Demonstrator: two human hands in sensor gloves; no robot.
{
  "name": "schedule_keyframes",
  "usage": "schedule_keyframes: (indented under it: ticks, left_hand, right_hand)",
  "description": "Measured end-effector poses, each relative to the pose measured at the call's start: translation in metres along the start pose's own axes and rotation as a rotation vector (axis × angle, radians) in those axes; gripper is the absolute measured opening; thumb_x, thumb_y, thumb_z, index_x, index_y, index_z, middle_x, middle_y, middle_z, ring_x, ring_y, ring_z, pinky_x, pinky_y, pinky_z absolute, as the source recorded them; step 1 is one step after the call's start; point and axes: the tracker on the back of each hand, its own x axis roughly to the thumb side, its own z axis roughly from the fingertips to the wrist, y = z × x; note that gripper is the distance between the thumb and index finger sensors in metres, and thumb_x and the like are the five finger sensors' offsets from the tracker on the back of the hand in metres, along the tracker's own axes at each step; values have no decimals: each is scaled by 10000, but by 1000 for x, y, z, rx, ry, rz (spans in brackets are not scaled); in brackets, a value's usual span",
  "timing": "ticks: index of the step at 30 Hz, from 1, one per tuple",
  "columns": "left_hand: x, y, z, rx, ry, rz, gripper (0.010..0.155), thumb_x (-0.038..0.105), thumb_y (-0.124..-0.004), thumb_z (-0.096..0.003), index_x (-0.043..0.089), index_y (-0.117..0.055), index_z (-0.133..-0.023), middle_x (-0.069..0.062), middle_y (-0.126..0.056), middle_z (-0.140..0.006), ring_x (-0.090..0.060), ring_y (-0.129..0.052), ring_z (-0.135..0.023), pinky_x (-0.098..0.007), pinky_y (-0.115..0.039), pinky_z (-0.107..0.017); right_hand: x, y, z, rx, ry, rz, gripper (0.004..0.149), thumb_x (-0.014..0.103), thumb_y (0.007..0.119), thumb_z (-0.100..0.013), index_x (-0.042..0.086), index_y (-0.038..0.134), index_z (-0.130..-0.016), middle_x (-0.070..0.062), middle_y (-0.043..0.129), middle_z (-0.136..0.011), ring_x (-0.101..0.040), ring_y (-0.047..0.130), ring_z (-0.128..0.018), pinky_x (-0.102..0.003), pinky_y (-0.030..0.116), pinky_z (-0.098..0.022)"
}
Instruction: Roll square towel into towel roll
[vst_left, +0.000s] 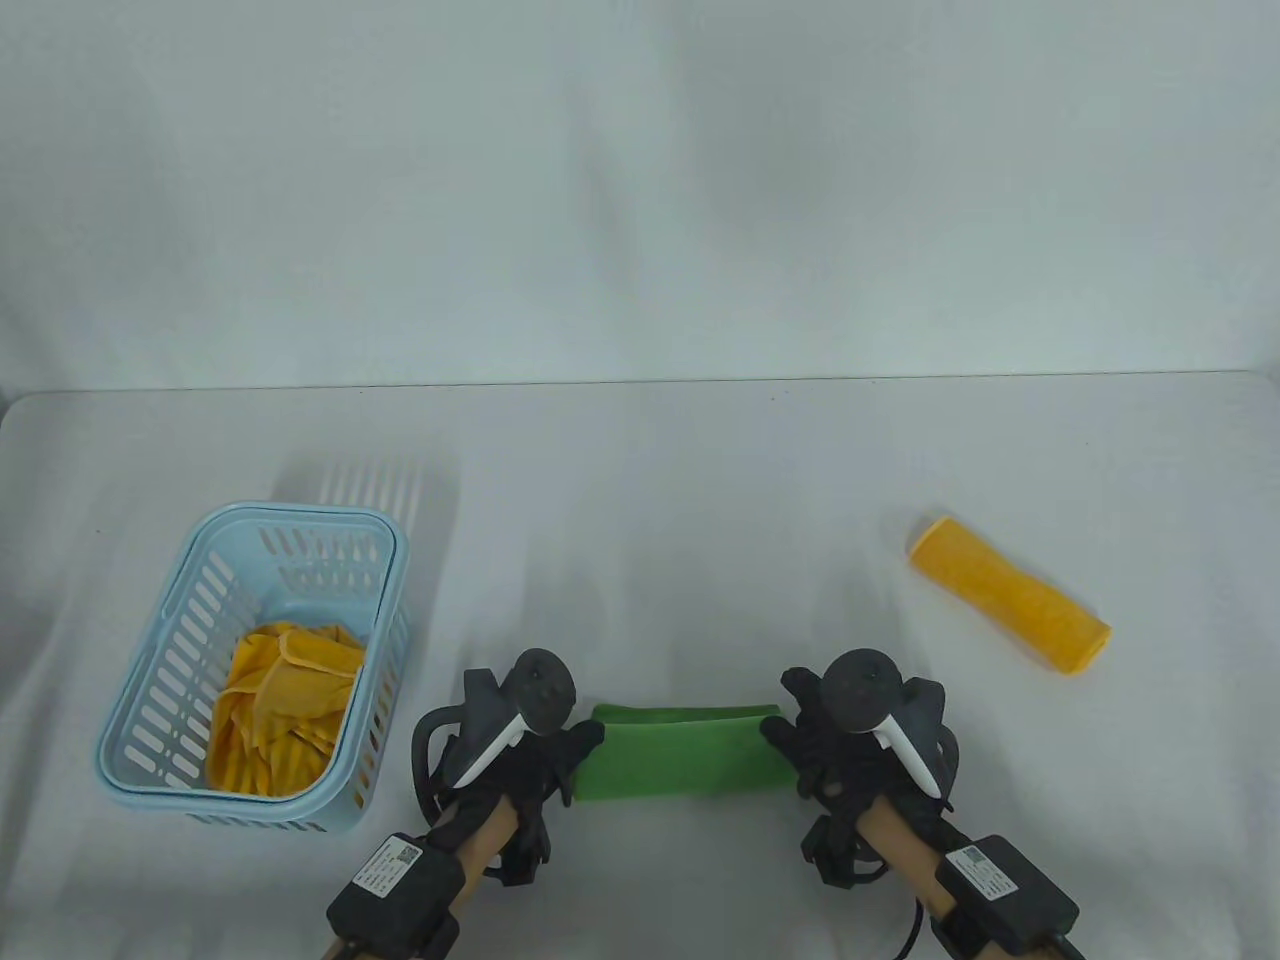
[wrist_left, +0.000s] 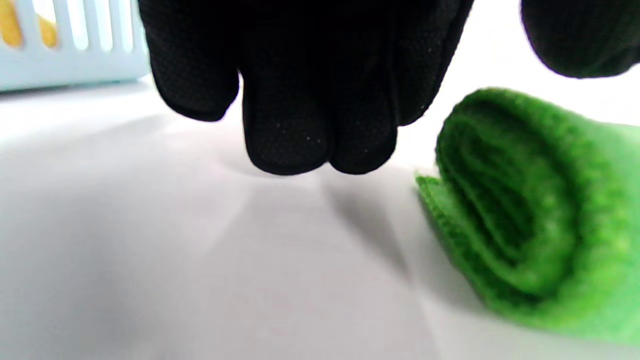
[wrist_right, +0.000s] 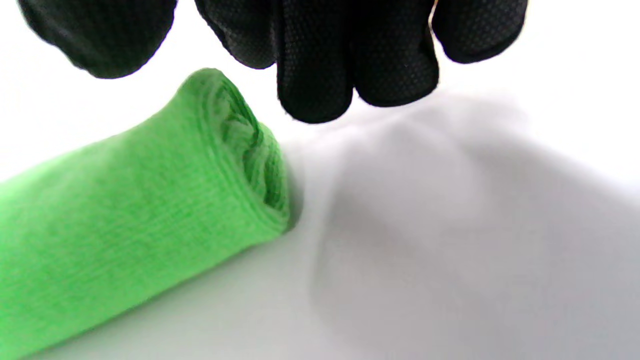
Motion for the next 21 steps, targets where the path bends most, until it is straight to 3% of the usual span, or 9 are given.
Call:
schedule_keyframes:
  ticks: [9, 15, 21]
  left_hand:
    - [8, 22, 15, 129, -72, -35, 780, 660, -737, -315, 308, -675, -1008, 24, -824, -1003, -287, -902, -882, -538, -712, -683]
    - [13, 40, 27, 228, -114, -32, 780, 658, -734, -320, 310, -667, -1014, 18, -800, -1024, -296, -879, -905, -548, -698, -692]
    - [12, 53, 33, 276, -132, 3, 778, 654, -735, -323, 308, -666, -1016, 11, -785, -1035, -306, -866, -915, -554, -691, -693]
  right_hand:
    - [15, -5, 12, 3, -105, 13, 738, 589, 764, -286, 366, 542, -953, 35, 692, -972, -307, 670, -933, -568, 581, -674]
    - [39, -3, 28, 20, -316, 89, 734, 544, 767, -306, 372, 485, -961, 60, 531, -1055, -302, 504, -1031, -591, 472, -728]
    - [72, 9, 43, 50, -450, 211, 725, 518, 770, -317, 366, 480, -964, 69, 511, -1067, -299, 487, -1043, -598, 458, -733]
